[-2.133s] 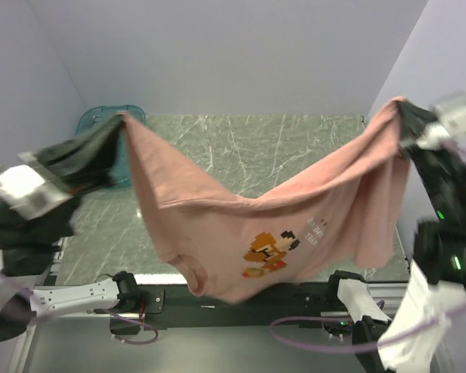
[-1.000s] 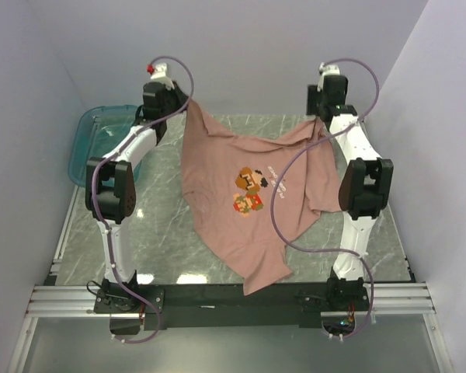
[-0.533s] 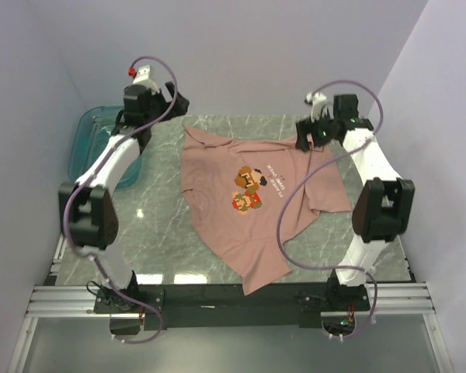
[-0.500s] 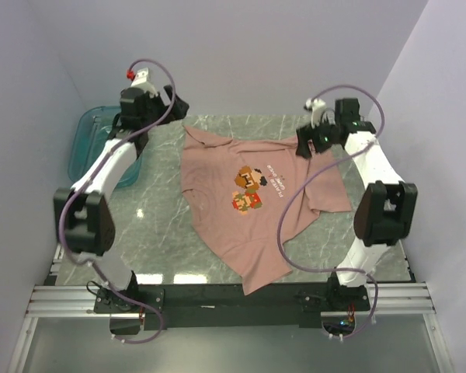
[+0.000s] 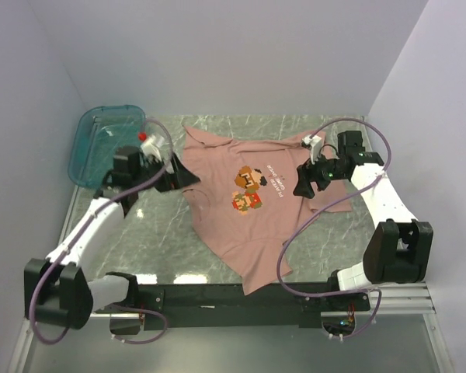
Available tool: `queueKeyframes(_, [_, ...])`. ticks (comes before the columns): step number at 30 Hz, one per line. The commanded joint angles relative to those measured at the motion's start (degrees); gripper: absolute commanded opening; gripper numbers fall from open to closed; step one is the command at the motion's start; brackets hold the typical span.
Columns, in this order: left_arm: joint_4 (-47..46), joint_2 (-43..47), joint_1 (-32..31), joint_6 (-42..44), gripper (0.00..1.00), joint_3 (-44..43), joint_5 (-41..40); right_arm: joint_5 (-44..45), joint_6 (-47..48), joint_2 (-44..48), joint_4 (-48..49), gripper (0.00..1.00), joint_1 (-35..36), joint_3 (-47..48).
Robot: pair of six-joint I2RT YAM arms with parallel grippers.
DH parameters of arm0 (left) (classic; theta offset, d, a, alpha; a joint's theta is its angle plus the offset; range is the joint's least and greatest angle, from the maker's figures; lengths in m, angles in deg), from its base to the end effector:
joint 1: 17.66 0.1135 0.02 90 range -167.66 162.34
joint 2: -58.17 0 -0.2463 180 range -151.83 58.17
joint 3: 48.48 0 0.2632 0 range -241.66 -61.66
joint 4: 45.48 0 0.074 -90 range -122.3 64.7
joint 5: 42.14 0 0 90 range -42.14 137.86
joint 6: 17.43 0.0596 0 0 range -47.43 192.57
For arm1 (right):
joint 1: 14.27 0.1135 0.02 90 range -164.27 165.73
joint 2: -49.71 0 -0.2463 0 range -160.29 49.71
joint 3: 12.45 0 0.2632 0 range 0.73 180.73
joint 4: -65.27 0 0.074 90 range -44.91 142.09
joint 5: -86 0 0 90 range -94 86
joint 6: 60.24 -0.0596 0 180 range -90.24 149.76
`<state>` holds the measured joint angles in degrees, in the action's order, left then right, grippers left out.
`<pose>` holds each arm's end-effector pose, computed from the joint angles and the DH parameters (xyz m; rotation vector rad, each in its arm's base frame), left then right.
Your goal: Fold and stack the t-shirts
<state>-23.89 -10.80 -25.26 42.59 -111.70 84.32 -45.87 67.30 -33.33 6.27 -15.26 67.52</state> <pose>0.2945 -0.0750 0.2610 0.0054 2.1115 -1.0515 0.3091 0.0344 0.2393 -0.9589 2.1834 0.6625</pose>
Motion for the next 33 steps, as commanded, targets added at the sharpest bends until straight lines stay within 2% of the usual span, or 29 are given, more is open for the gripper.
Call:
queueKeyframes(1, [3.6,6.4,-7.8,-2.0,0.93,7.1,3.7,-0.4,-1.6,2.2,3.2,0.84,-0.1,-1.9])
queueKeyframes(4, [2.3,11.7,-16.1,-6.7,0.94,12.1,-2.2,0.3,-1.4,1.6,3.2,0.84,-0.1,-2.6])
queueKeyframes(10, [-2.0,20.5,-23.9,-16.9,0.93,21.2,-9.8,0.9,-1.2,1.2,3.7,0.84,-0.1,-3.3])
queueKeyframes(14, [-3.0,22.2,-27.6,-23.7,0.92,25.2,-13.6,1.3,-1.0,1.0,4.0,0.84,-0.1,-3.8])
queueKeyframes(19, [-1.2,19.4,-32.6,-29.3,0.90,26.9,-19.2,1.5,-0.9,0.7,3.9,0.84,-0.1,-3.8])
queueKeyframes(27, [2.1,17.3,-33.4,-35.6,0.85,28.2,-29.0,1.9,-0.8,0.5,4.2,0.84,-0.2,-4.0])
queueKeyframes(33, [3.3,9.6,-33.4,-36.6,0.82,26.1,-28.9,1.6,-0.6,0.3,4.0,0.84,-0.3,-4.0])
